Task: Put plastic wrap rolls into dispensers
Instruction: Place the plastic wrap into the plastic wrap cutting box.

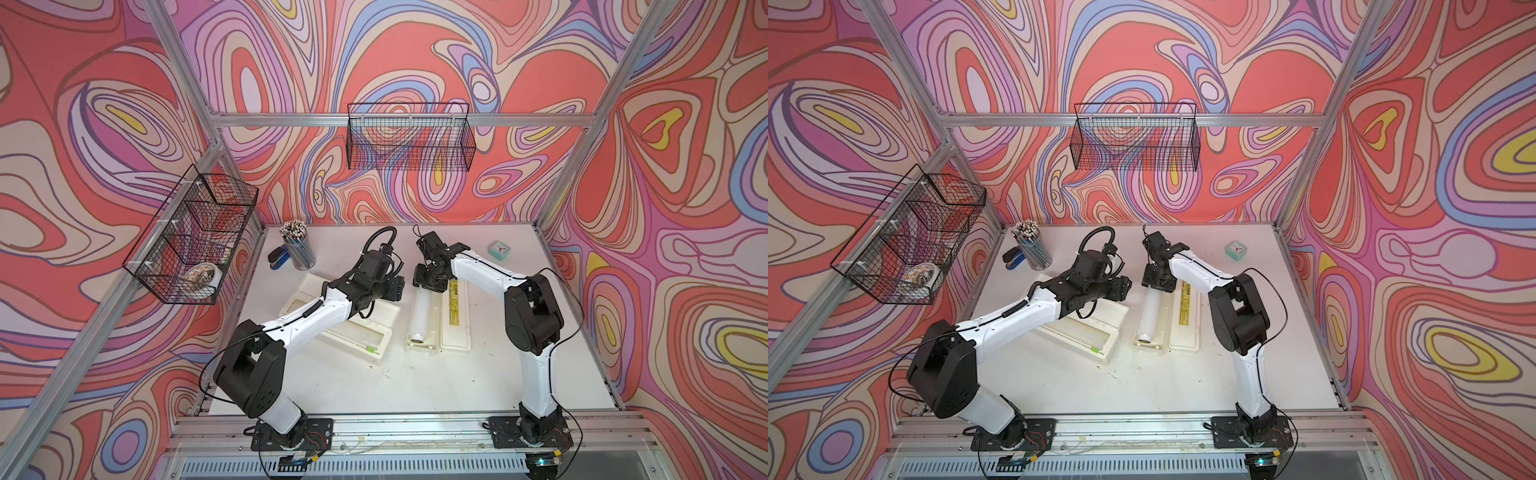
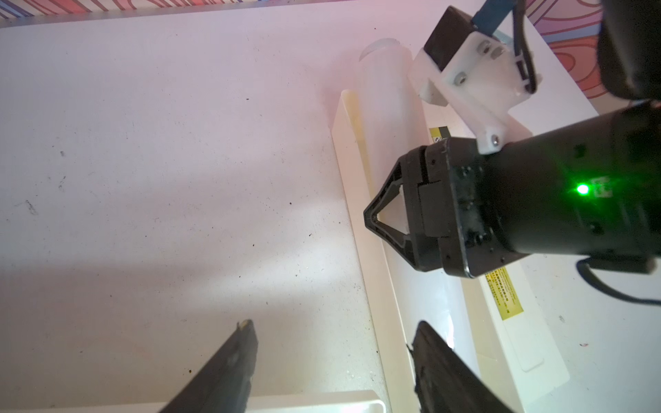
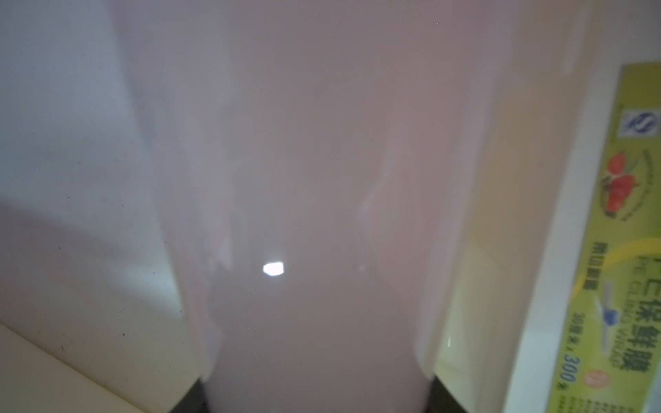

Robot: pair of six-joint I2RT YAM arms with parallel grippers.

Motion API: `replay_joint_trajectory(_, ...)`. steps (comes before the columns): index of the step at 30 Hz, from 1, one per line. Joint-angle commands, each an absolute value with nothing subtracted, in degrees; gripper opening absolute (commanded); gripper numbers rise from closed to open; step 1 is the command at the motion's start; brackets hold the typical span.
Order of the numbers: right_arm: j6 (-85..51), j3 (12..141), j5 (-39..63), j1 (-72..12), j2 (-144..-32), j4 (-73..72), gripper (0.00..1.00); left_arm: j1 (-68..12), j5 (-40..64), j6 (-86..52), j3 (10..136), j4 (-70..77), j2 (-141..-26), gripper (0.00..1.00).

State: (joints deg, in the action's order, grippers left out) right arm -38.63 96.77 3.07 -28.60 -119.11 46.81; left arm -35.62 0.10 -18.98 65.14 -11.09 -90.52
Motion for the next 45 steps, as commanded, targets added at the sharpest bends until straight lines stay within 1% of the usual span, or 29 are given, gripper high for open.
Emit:
replay_joint_trajectory(1, -38.23, 101.68, 4.61, -28.98, -115.45, 49.65, 0.25, -35.33, -0.65, -20.00, 64.56, -12.05, -90.24, 0.70)
replay_joint_trajectory(3, -38.09, 100.87, 4.48, -28.94, -114.51, 50.01, 0.24, -35.33, -0.78, -20.12, 64.46, -12.00, -90.35, 0.70)
replay_joint_trajectory(7, -38.76, 97.22, 3.69, -28.93, -112.01, 48.50, 0.24, -35.33, -0.71, -20.48, 64.44, -11.69, -90.86, 0.70)
replay_joint_trajectory(18, -38.77, 92.85, 3.94, -28.92, -114.14, 47.80, 0.24, -35.33, -0.38, -20.22, 65.63, -11.87, -92.51, 0.70)
replay_joint_trajectory(21, -38.67, 92.29, 3.48, -28.92, -115.26, 47.01, 0.27, -35.33, -0.31, -20.20, 65.87, -11.95, -92.85, 0.70)
replay_joint_trajectory(23, -38.67, 92.19, 3.76, -28.94, -115.91, 46.56, 0.33, -35.33, -0.19, -20.15, 66.01, -11.95, -93.08, 0.70)
replay_joint_trajectory(26, -38.47, 92.23, 3.56, -28.96, -116.95, 46.41, 0.41, -35.27, -0.09, -20.04, 66.60, -12.29, -93.58, 0.70)
replay_joint_trajectory(28, -38.40, 92.24, 3.45, -28.92, -117.37, 46.37, 0.51, -35.33, 0.08, -19.87, 66.88, -12.47, -93.82, 0.70)
replay_joint_trajectory(30, -38.36, 92.28, 3.38, -28.92, -117.70, 46.24, 0.59, -35.33, 0.23, -19.86, 67.07, -12.48, -94.06, 0.70)
replay_joint_trajectory(31, -38.39, 92.31, 3.42, -28.92, -117.90, 46.21, 0.73, -35.33, 0.28, -19.86, 67.20, -12.48, -94.15, 0.70)
replay_joint_trajectory(32, -38.41, 92.53, 3.39, -28.94, -118.04, 46.38, 0.98, -35.33, 0.27, -19.86, 67.19, -12.48, -94.22, 0.70)
replay_joint_trajectory(39, -37.26, 95.55, 2.48, -28.92, -116.27, 49.05, 0.98, -35.33, 1.97, -20.04, 67.96, -12.66, -95.04, 0.70)
replay_joint_trajectory(43, -35.47, 98.51, 1.08, -28.93, -113.24, 51.48, 0.98, -35.33, 5.51, -20.20, 70.31, -13.91, -97.42, 0.70)
replay_joint_trajectory(45, -34.39, 99.27, -1.17, -28.88, -111.22, 52.60, 0.98, -35.41, 6.98, -20.73, 71.32, -14.15, -98.76, 0.69)
